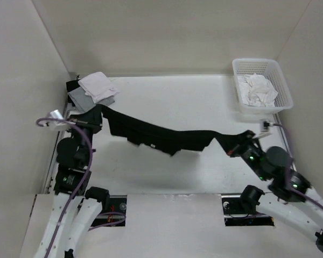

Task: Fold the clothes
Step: Fold the tank top

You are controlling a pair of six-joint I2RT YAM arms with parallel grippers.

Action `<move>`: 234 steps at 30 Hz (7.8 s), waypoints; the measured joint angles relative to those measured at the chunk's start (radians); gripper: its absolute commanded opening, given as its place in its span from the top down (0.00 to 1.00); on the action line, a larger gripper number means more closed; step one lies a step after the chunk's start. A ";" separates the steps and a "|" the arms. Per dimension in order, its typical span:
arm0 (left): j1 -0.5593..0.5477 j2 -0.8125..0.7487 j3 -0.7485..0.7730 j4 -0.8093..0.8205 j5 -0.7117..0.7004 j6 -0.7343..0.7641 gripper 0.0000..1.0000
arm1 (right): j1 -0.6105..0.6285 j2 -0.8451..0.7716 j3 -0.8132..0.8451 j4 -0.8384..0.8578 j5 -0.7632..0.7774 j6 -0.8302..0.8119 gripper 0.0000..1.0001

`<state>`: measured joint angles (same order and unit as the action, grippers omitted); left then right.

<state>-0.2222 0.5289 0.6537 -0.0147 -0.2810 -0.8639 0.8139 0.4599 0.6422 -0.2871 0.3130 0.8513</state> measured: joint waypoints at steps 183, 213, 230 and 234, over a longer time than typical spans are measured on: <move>-0.199 0.114 -0.428 0.117 0.023 0.007 0.62 | 0.108 1.633 0.851 0.197 -0.287 -0.059 0.82; -0.289 0.282 -0.435 0.222 -0.050 -0.041 0.62 | 0.049 1.676 0.783 0.442 -0.409 0.008 0.89; -0.235 0.070 -0.442 0.074 -0.080 -0.017 0.27 | 0.038 1.694 0.751 0.557 -0.443 0.074 0.43; -0.208 0.092 -0.418 0.017 -0.082 0.019 0.13 | 0.023 1.401 0.482 0.620 -0.416 0.047 0.38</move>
<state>-0.4301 0.6205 0.2359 0.0025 -0.3626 -0.8444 0.8364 1.8606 1.1244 0.3325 -0.1032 0.8982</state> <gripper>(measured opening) 0.791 0.596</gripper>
